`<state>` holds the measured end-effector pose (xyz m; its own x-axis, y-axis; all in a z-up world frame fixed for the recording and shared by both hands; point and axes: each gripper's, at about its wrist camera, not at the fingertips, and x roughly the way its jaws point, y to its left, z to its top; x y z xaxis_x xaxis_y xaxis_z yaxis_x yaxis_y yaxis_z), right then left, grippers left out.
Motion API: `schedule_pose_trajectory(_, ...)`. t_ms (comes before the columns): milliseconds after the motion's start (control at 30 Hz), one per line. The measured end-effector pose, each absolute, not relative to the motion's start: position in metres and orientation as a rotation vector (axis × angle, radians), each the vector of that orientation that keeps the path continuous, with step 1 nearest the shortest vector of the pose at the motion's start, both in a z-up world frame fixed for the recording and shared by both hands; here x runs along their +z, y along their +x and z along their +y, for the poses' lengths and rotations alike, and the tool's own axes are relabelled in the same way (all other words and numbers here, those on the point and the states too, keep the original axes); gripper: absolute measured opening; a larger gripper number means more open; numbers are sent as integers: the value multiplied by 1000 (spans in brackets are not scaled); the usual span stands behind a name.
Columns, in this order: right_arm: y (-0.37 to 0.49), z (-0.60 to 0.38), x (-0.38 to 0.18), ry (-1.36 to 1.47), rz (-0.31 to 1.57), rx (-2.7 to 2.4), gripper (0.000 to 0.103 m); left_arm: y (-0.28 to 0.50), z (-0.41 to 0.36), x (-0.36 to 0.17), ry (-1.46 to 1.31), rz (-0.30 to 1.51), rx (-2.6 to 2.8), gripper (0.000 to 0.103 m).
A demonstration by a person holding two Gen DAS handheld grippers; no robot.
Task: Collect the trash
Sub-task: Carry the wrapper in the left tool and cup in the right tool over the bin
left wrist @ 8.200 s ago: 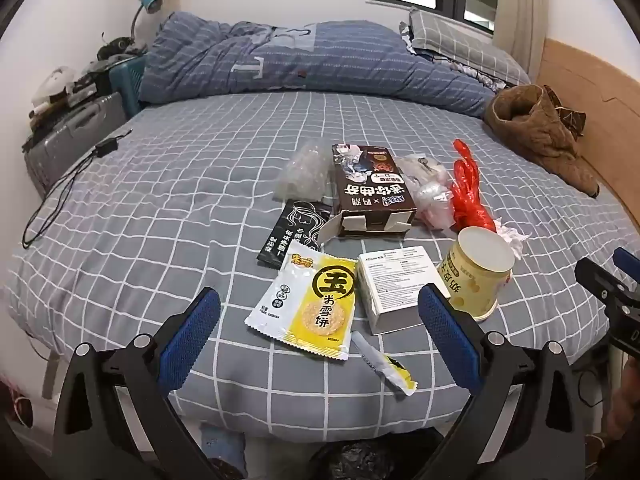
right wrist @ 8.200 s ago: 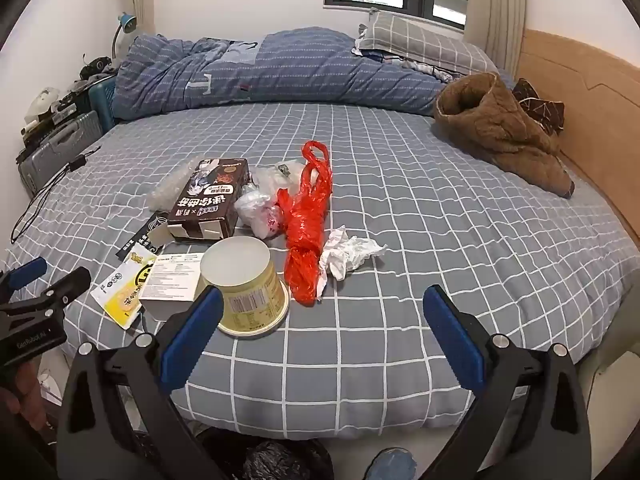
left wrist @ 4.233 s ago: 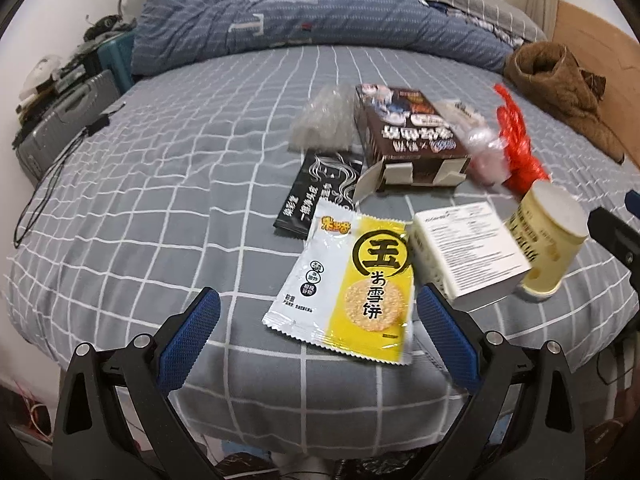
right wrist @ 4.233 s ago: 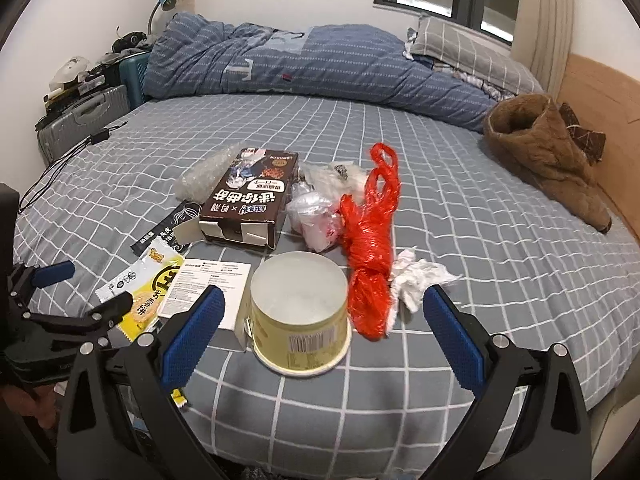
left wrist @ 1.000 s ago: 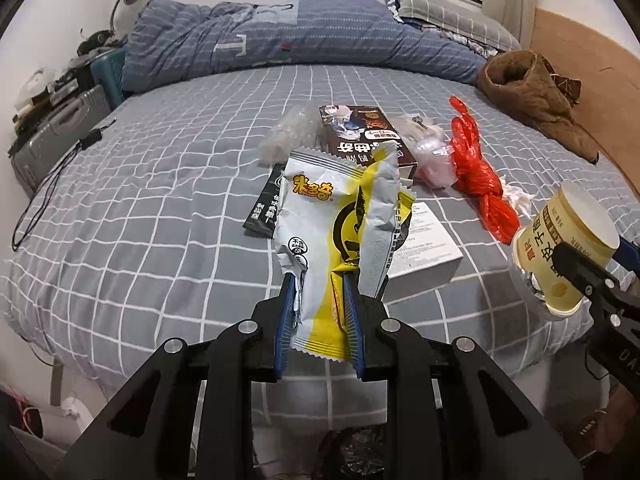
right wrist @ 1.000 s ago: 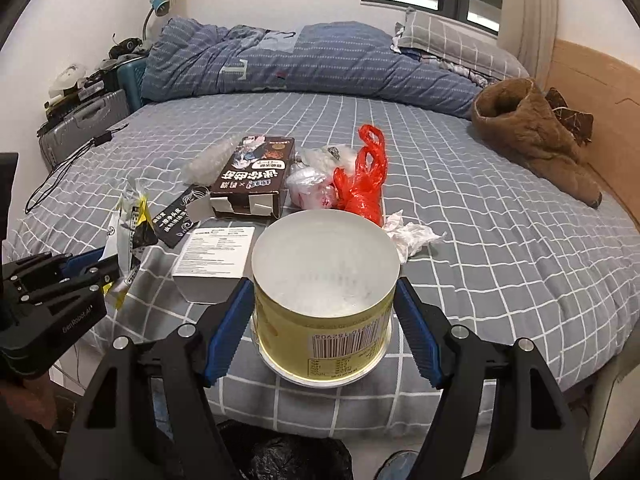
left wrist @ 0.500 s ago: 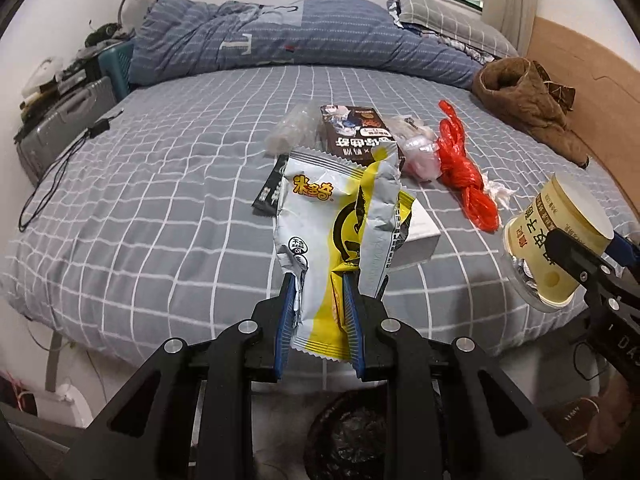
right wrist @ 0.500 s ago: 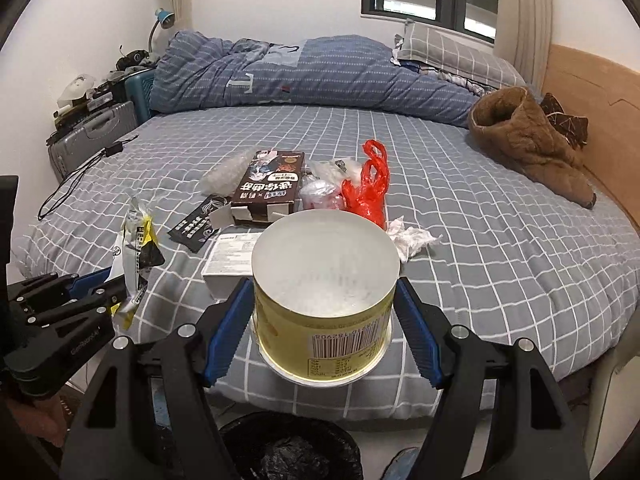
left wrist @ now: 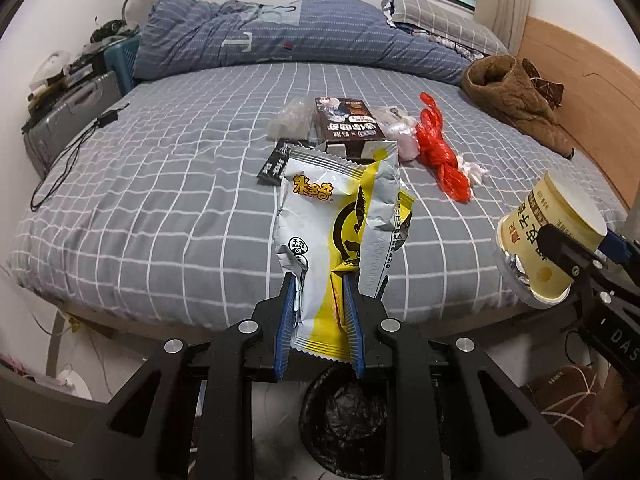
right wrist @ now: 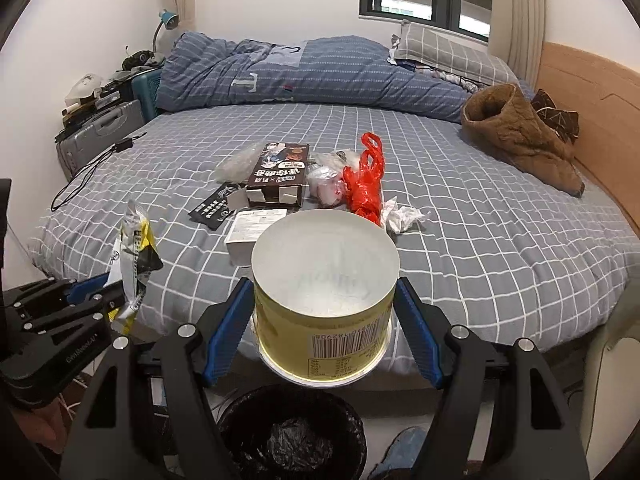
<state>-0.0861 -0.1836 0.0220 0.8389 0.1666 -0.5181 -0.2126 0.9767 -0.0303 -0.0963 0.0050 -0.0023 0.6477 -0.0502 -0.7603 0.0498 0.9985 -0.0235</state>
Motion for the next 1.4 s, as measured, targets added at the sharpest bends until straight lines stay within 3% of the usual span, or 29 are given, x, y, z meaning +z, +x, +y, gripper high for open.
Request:
schedule_pose_trajectory(900, -169, -171, -1, -123, 615, 245, 69, -181, 10, -3, 14, 905, -55, 23)
schedule_pose_trajectory(1400, -165, -175, -58, -103, 732, 224, 69, -191, 9, -60, -7, 1005, -59, 23)
